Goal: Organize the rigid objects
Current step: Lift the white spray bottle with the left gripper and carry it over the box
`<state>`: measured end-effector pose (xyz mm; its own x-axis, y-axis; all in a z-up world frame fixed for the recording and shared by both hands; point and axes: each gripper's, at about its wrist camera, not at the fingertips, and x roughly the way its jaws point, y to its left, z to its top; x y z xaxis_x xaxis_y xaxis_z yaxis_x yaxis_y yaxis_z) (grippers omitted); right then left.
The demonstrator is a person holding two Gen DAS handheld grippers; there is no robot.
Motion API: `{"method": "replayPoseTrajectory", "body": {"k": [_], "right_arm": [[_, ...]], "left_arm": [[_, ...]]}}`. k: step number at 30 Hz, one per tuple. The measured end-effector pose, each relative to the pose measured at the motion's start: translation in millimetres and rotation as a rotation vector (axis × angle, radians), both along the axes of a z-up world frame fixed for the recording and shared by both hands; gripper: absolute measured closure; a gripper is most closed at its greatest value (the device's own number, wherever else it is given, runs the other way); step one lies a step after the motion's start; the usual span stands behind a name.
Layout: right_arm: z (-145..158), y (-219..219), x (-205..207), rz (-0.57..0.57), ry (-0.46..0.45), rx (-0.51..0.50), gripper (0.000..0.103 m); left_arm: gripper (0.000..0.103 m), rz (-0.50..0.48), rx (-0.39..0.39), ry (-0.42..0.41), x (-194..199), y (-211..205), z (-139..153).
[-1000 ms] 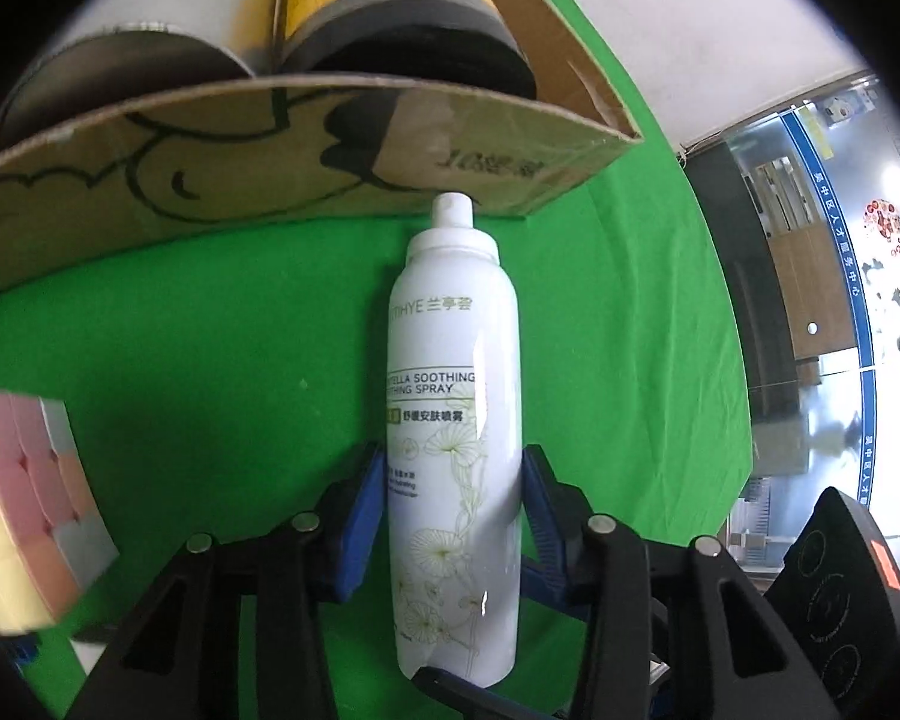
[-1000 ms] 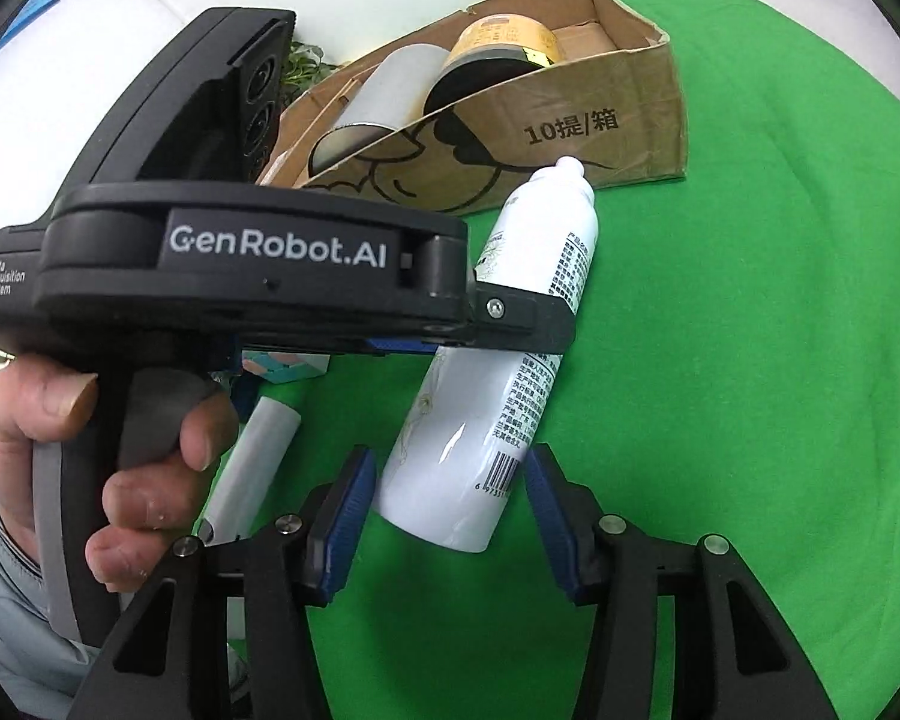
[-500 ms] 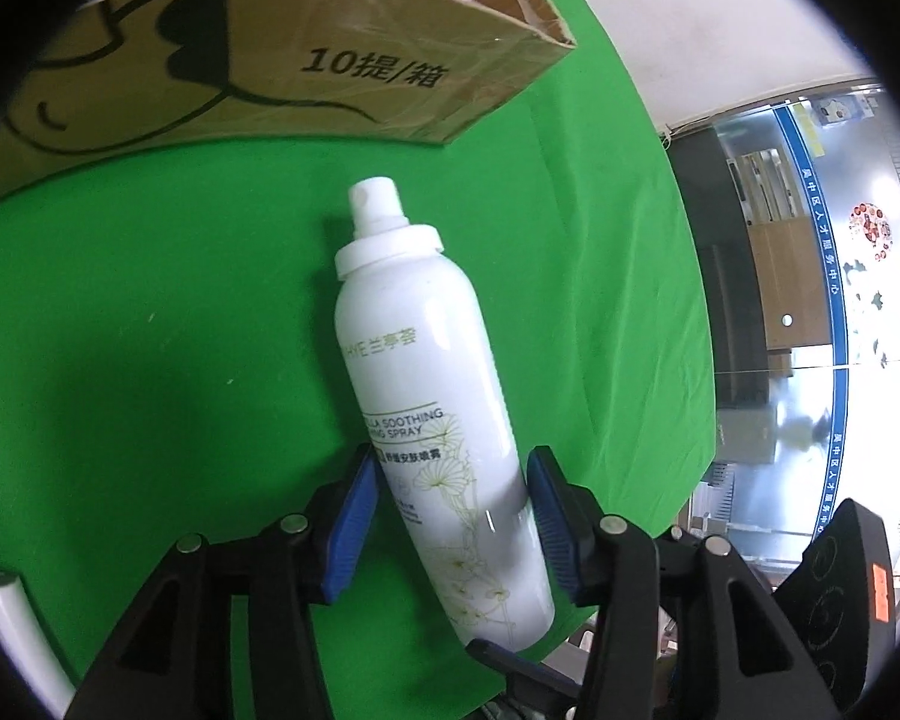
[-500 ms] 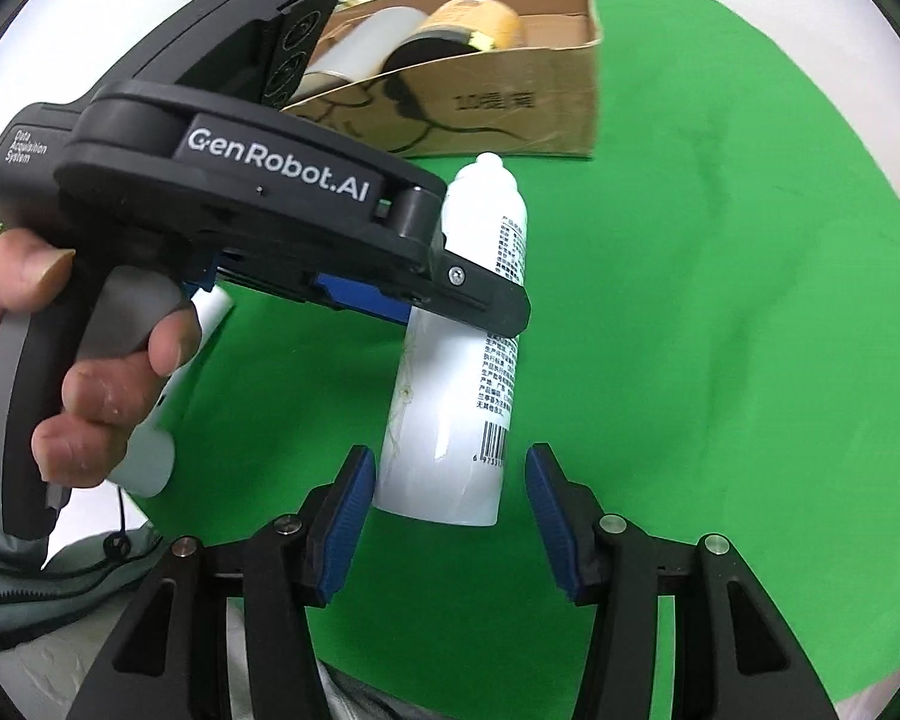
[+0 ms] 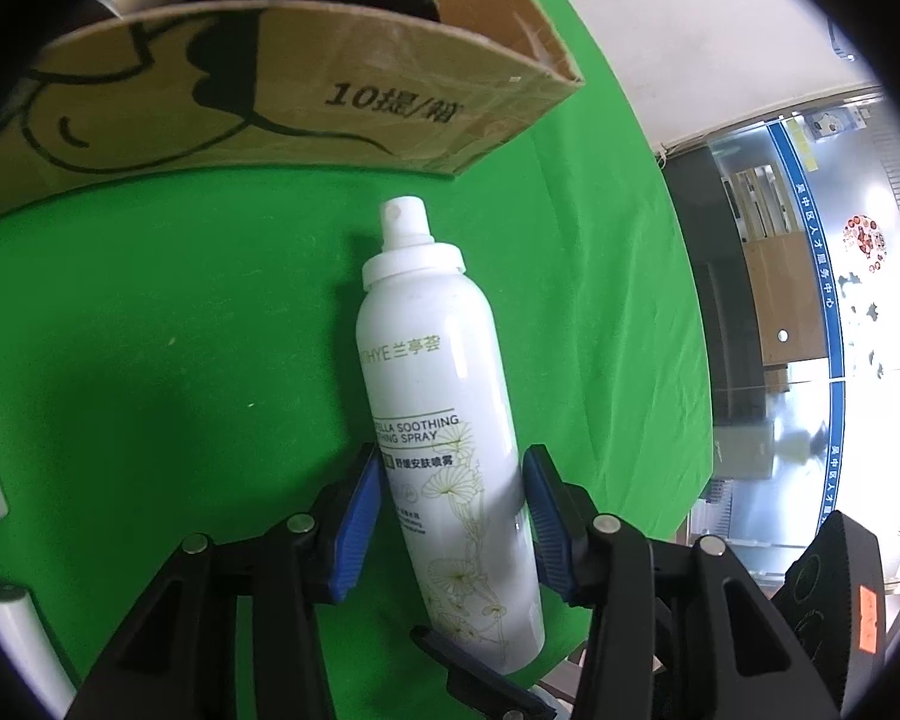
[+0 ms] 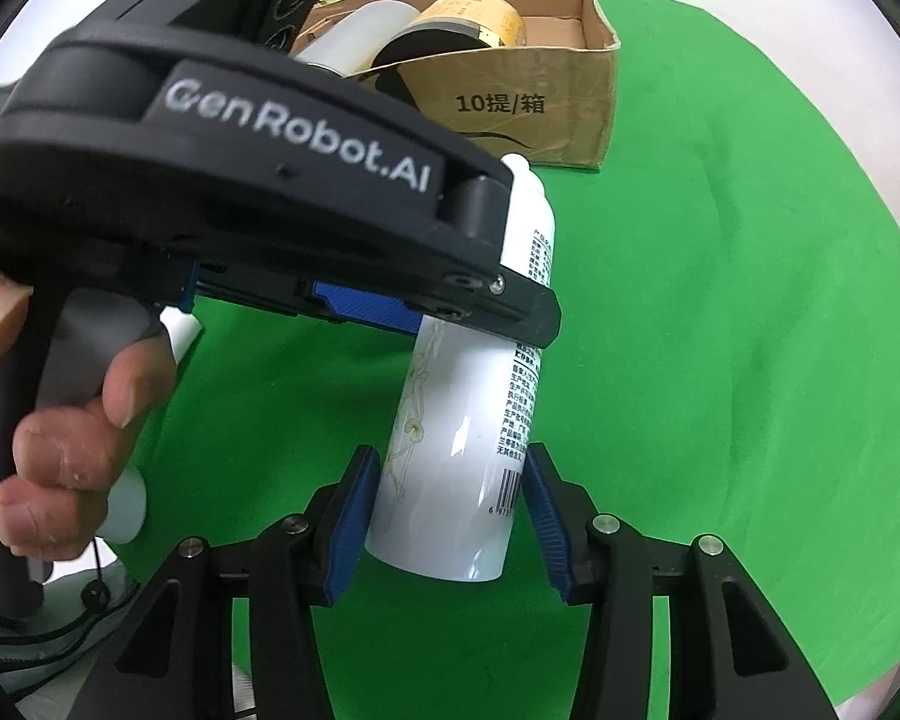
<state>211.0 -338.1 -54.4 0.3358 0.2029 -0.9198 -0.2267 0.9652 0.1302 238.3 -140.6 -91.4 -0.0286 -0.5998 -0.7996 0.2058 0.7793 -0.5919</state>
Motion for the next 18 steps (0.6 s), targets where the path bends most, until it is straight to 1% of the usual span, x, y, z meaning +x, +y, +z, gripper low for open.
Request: {"method": "replayPoseTrajectory", "body": {"k": [3, 4, 6, 8, 9, 11, 14, 18], "right_arm": [[12, -1, 1, -0.005, -0.037, 0.011, 0.057], [9, 6, -7, -0.007, -0.053, 0.019, 0.057], [24, 5, -7, -0.012, -0.101, 0.041, 0.057], [44, 6, -5, -0.008, -0.164, 0.037, 0.057], [55, 7, -3, -0.004, -0.198, 0.031, 0.057], [70, 9, 2, 0.004, -0.244, 0.020, 0.057], [97, 15, 17, 0.013, -0.310, 0.002, 0.057], [127, 16, 51, 0.024, -0.374, -0.010, 0.057]], "left_arm": [[0.058, 0.014, 0.002, -0.062, -4, -5, 22], [0.058, 0.018, -0.002, -0.093, -4, -5, 33], [0.058, 0.025, -0.020, -0.152, -2, -2, 56], [0.058, 0.027, -0.034, -0.206, 2, 0, 77], [0.058, 0.029, -0.040, -0.247, 4, 1, 92], [0.058, 0.033, -0.050, -0.297, 10, 3, 112], [0.058, 0.037, -0.062, -0.355, 27, 6, 141], [0.058, 0.044, -0.075, -0.398, 58, 11, 171]]}}
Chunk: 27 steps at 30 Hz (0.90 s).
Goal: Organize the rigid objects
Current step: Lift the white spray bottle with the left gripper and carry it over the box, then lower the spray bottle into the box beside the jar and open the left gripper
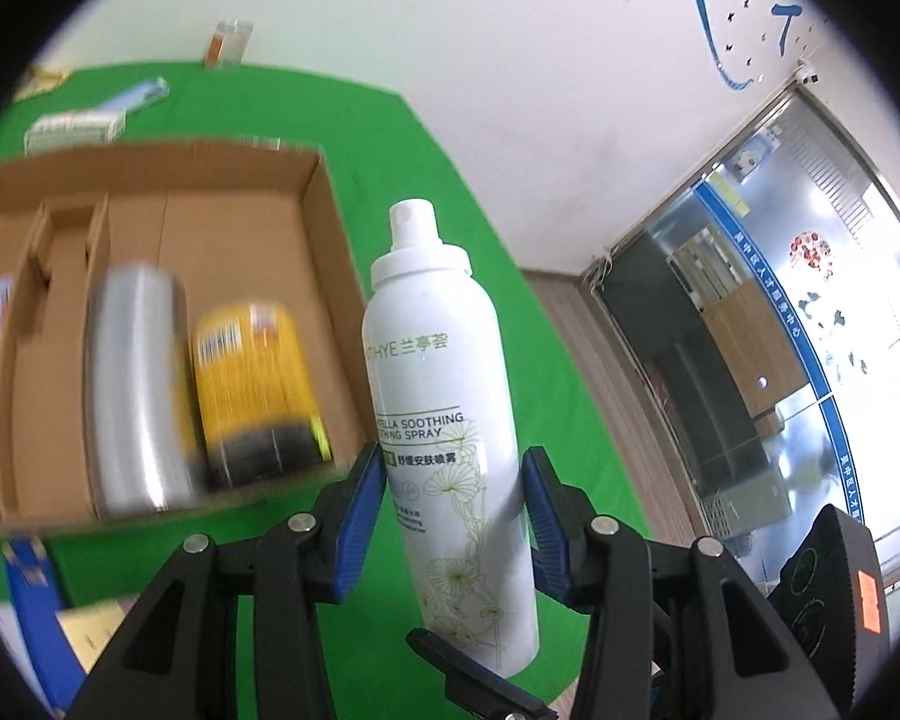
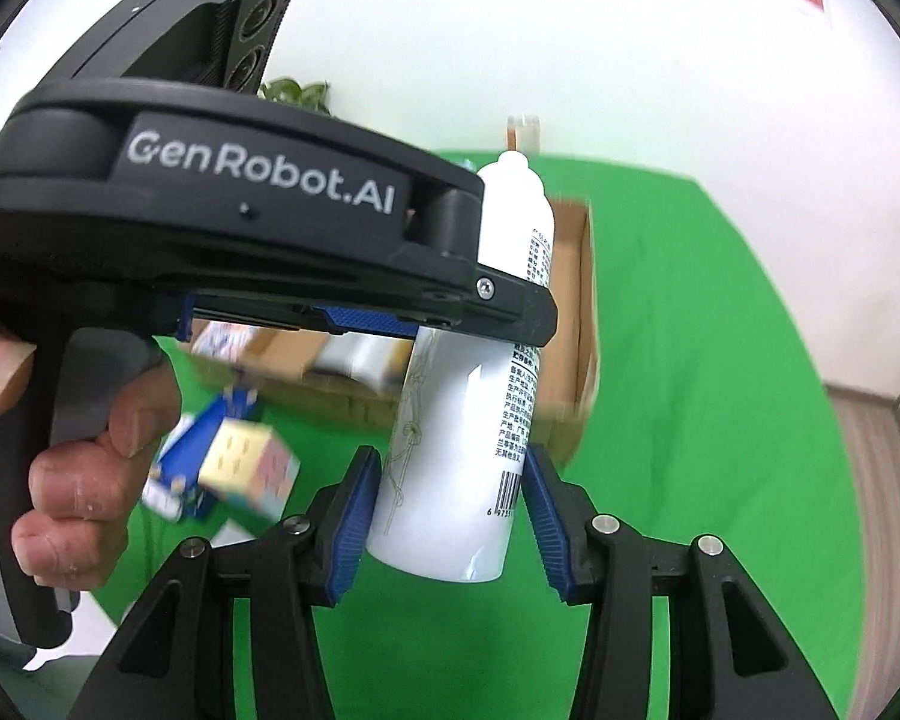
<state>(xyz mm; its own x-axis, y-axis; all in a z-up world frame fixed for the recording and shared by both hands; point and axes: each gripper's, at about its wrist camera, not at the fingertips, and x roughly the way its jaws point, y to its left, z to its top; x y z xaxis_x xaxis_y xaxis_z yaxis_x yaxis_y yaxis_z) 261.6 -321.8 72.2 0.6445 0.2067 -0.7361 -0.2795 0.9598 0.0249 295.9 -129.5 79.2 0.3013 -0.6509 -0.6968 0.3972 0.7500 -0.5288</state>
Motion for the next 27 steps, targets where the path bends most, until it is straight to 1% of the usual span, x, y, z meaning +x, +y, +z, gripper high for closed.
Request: {"method": "replayPoseTrajectory", "body": {"k": [2, 4, 7, 9, 12, 15, 16, 18, 21, 22, 24, 25, 27], "right_arm": [[12, -1, 19, 0.010, -0.016, -0.003, 0.057], [22, -5, 38, 0.012, -0.015, 0.005, 0.057], [28, -8, 75, 0.019, 0.011, 0.013, 0.057], [27, -11, 98, 0.034, 0.052, 0.011, 0.057], [19, -15, 125, 0.041, 0.105, 0.024, 0.056], [2, -19, 146, 0.034, 0.160, 0.026, 0.057], [-1, -19, 148, 0.029, 0.176, 0.026, 0.057], [-16, -23, 155, 0.022, 0.211, 0.038, 0.057], [-41, -24, 171, 0.014, 0.256, 0.040, 0.057], [-43, -27, 179, 0.011, 0.267, 0.039, 0.057], [-55, -26, 180, -0.006, 0.290, 0.036, 0.057], [-60, -30, 179, -0.012, 0.296, 0.034, 0.057], [-64, -30, 179, -0.032, 0.291, 0.007, 0.058]], "left_arm": [[0.058, 0.001, 0.003, -0.013, 16, 1, 12], [0.058, -0.001, 0.000, 0.005, 39, -1, 19], [0.058, -0.013, 0.018, 0.045, 71, -10, 22], [0.058, -0.019, 0.036, 0.060, 88, -15, 18], [0.058, -0.012, 0.046, 0.093, 104, -23, 5], [0.058, -0.010, 0.039, 0.165, 121, -24, -20], [0.058, -0.008, 0.030, 0.207, 128, -24, -34], [0.058, -0.010, 0.032, 0.251, 134, -26, -52], [0.058, -0.019, 0.074, 0.282, 136, -35, -77], [0.058, -0.022, 0.091, 0.291, 137, -39, -84], [0.058, -0.018, 0.109, 0.324, 139, -44, -97], [0.058, -0.024, 0.106, 0.328, 139, -46, -99], [0.058, -0.035, 0.123, 0.325, 138, -51, -101]]}}
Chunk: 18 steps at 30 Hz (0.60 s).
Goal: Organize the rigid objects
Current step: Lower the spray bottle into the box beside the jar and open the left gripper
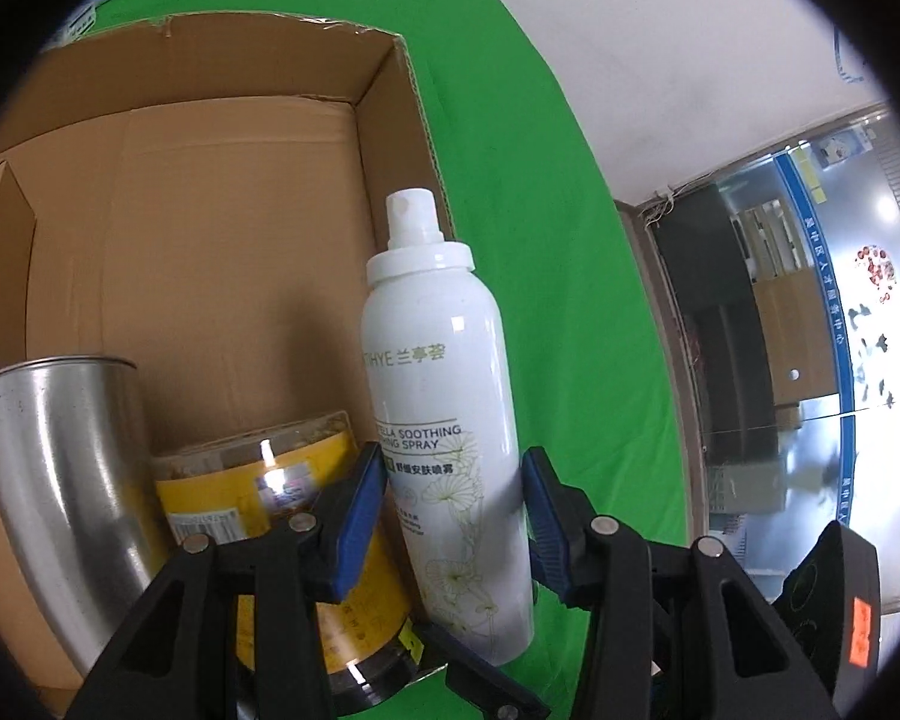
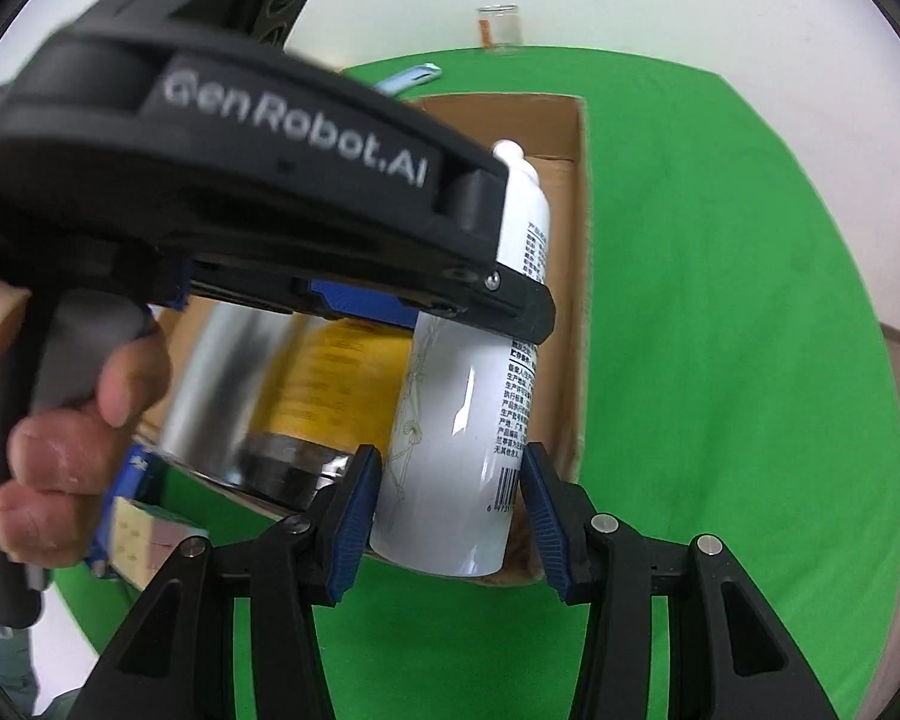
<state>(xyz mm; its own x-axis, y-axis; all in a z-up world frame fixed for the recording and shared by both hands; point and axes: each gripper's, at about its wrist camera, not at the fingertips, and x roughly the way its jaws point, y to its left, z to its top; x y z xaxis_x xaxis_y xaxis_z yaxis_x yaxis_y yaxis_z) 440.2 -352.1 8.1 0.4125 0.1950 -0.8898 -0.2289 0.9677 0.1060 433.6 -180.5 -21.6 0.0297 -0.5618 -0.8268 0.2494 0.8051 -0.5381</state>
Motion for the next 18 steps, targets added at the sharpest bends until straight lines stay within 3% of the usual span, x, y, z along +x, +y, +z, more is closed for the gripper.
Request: {"method": "replayPoseTrajectory", "body": {"k": [8, 10, 11, 13, 15, 18], "right_arm": [[14, -7, -18, -0.041, -0.054, -0.036, 0.056], [21, -7, -21, -0.029, -0.076, -0.037, 0.057], [20, -3, -24, -0.025, -0.077, -0.034, 0.060], [15, -5, -20, -0.020, -0.060, -0.030, 0.087], [4, -8, -13, -0.022, -0.023, -0.017, 0.093], [-4, -12, -9, -0.028, -0.009, -0.017, 0.094]], "left_arm": [[0.057, -0.034, 0.086, -0.007, -1, -16, 5], [0.057, -0.056, 0.050, 0.037, -3, -16, 8], [0.057, -0.062, 0.040, 0.039, -5, -15, 10], [0.057, -0.052, 0.039, -0.005, -11, -6, 20], [0.058, -0.026, 0.018, -0.045, -22, 9, 30], [0.057, 0.017, 0.004, -0.198, -47, 44, 63]]}}
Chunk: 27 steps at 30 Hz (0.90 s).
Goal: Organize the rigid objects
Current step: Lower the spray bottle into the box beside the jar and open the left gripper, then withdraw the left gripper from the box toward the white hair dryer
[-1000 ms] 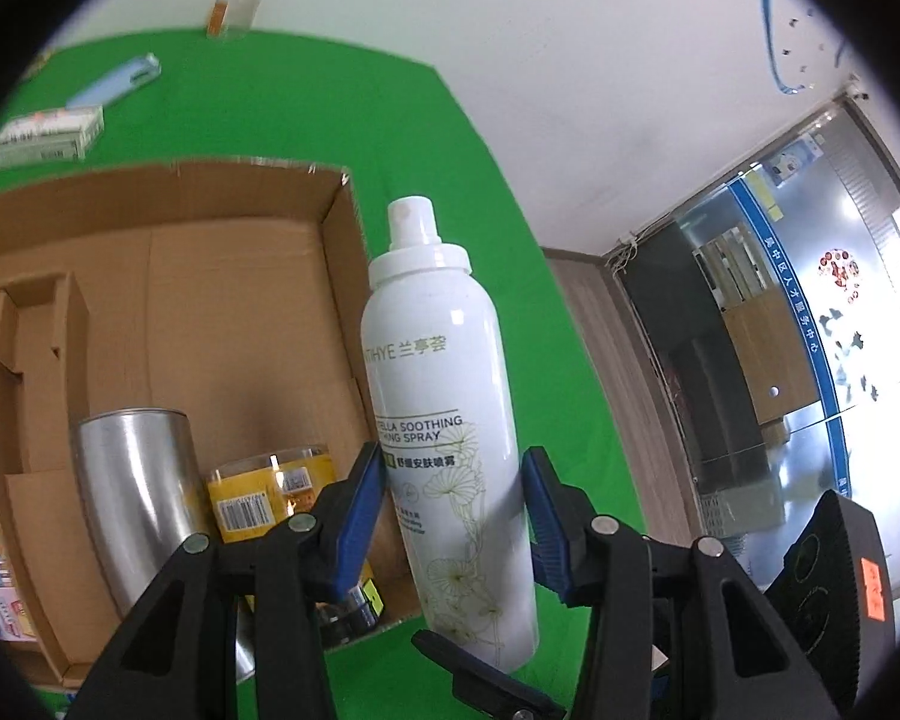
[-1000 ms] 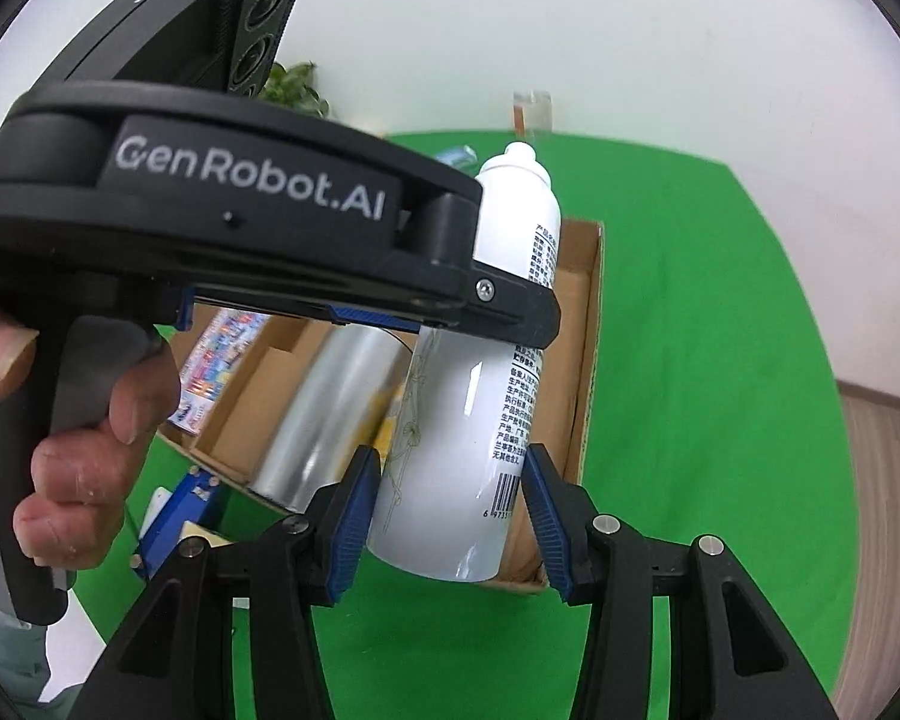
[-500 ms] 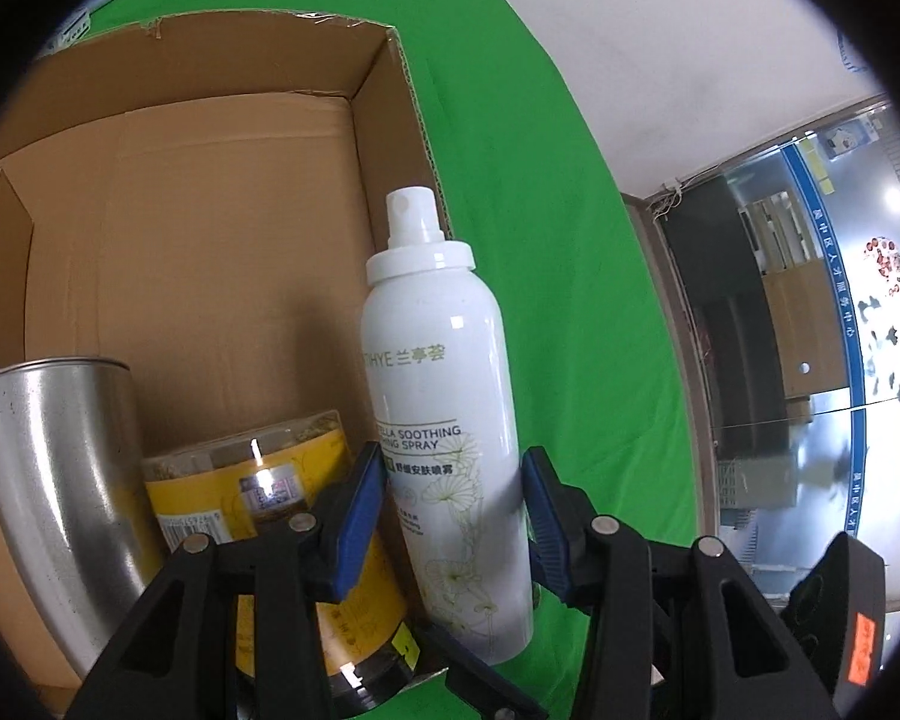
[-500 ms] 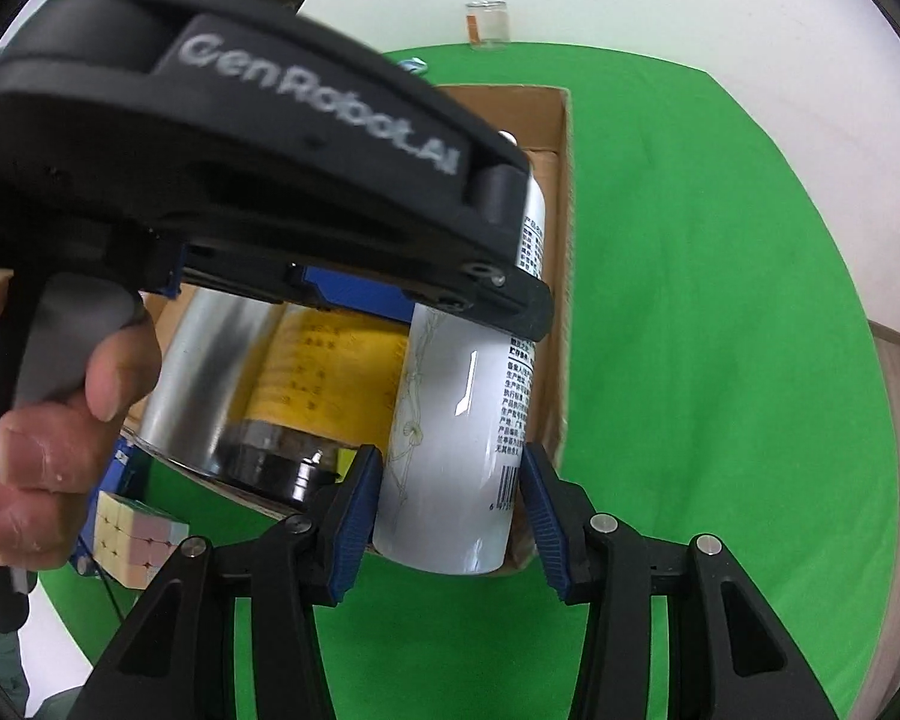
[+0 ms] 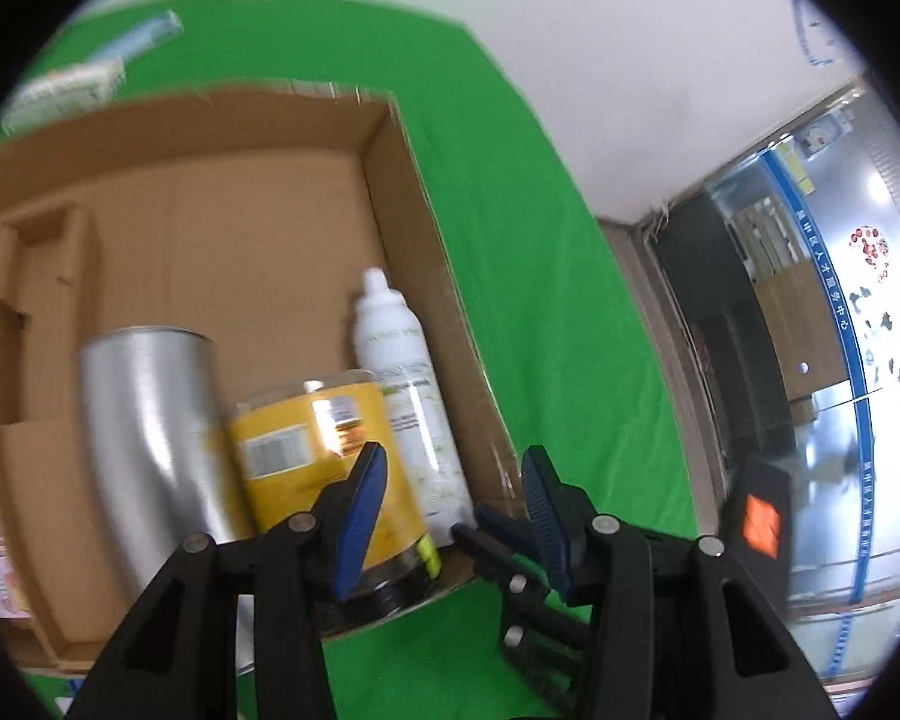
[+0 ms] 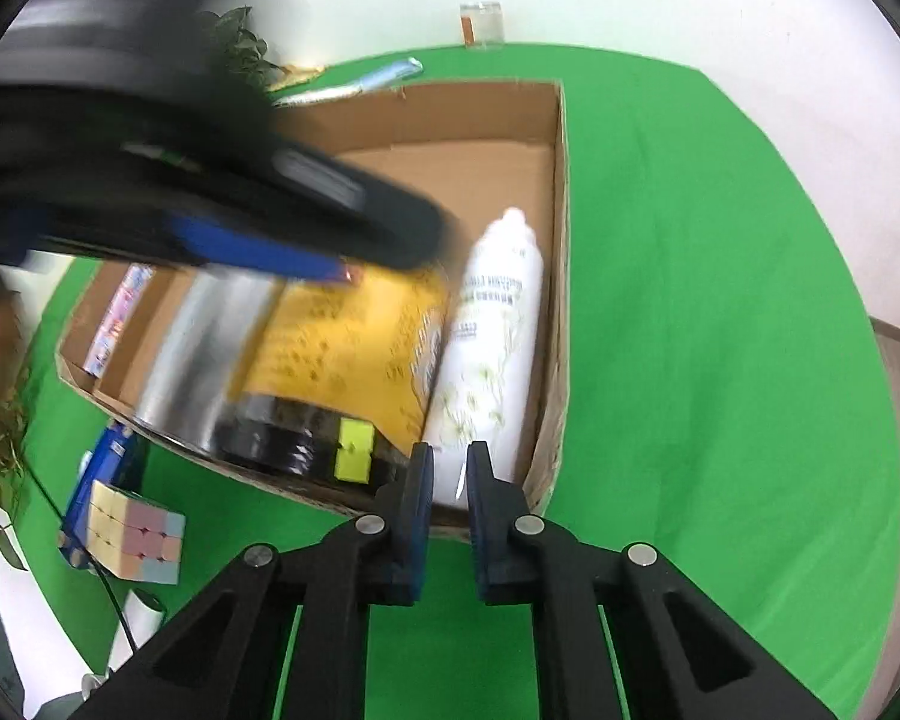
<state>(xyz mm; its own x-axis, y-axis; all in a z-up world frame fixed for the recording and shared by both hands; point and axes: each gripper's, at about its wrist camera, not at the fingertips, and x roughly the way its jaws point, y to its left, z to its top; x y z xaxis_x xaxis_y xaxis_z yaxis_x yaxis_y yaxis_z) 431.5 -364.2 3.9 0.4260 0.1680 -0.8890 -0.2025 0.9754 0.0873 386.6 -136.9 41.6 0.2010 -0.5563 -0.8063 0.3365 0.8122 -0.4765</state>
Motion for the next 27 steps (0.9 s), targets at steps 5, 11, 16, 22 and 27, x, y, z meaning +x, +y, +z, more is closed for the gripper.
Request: {"method": "replayPoseTrajectory", "body": {"k": [5, 11, 16, 22, 27], "right_arm": [[16, 19, -25, -0.021, -0.122, -0.055, 0.076], [50, 48, -101, -0.054, -0.399, -0.104, 0.004], [71, 73, -165, -0.064, -0.453, -0.058, 0.004], [88, 95, -223, -0.045, -0.498, -0.072, 0.004], [98, 102, -263, -0.065, -0.516, -0.064, 0.004]], "left_arm": [[0.041, 0.141, 0.113, -0.349, -64, 64, 56], [0.016, 0.321, 0.353, -0.758, -165, 114, 83], [0.016, 0.403, 0.442, -0.797, -203, 142, 111], [0.015, 0.483, 0.442, -0.891, -245, 192, 189], [0.015, 0.454, 0.396, -0.828, -274, 201, 172]]}}
